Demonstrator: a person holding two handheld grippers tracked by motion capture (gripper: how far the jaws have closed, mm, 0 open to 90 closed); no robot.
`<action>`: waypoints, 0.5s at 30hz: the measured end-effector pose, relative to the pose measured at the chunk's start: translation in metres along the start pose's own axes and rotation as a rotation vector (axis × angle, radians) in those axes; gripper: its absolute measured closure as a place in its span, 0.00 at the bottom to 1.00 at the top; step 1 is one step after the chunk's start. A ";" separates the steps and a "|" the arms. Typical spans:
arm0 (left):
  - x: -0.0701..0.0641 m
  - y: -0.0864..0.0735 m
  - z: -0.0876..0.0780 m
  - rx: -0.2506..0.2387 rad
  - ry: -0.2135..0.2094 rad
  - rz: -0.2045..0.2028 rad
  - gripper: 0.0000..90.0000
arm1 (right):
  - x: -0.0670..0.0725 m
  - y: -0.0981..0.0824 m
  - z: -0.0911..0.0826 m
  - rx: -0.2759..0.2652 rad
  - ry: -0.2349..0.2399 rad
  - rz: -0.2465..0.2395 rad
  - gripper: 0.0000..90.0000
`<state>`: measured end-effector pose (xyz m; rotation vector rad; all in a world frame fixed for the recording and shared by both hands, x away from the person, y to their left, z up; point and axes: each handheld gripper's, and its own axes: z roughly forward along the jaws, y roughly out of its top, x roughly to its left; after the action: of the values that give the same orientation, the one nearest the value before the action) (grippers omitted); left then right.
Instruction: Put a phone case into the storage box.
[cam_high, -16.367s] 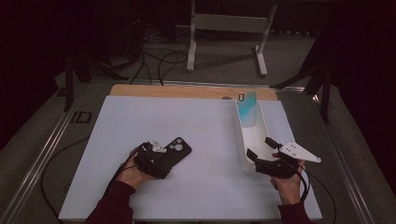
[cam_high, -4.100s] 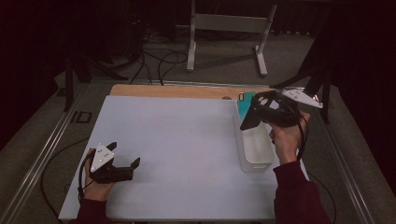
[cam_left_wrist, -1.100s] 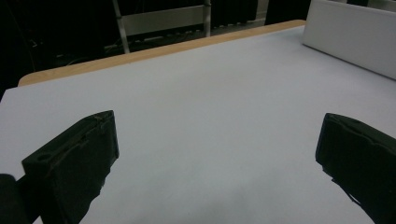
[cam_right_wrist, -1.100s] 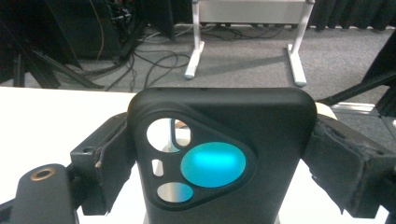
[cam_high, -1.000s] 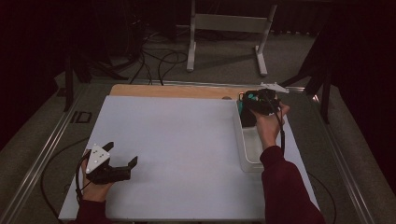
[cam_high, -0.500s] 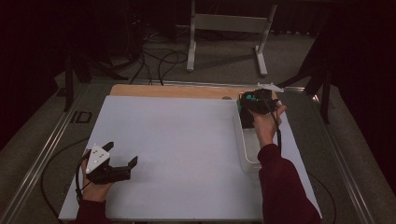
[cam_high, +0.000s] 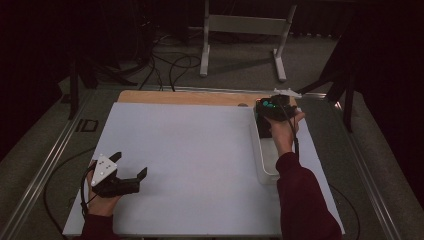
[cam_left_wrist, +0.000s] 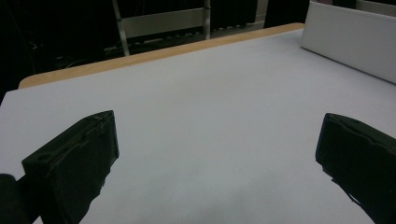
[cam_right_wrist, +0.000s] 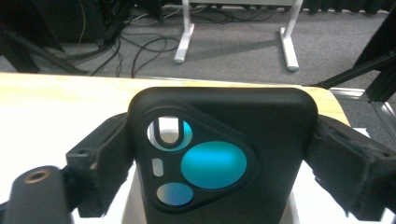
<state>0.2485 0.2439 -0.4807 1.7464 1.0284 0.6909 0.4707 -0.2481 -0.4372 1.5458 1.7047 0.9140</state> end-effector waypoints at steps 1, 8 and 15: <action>0.000 0.000 0.000 0.001 0.000 0.000 0.00 | -0.001 0.000 0.000 0.005 -0.002 0.009 0.08; 0.000 0.000 0.000 -0.001 0.001 -0.003 0.00 | -0.005 0.010 -0.007 -0.028 0.014 0.023 0.08; 0.000 0.000 0.000 -0.004 0.002 -0.005 0.00 | -0.006 0.013 -0.013 -0.045 0.019 0.019 0.08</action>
<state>0.2484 0.2439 -0.4804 1.7389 1.0317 0.6912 0.4677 -0.2538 -0.4188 1.5315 1.6738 0.9727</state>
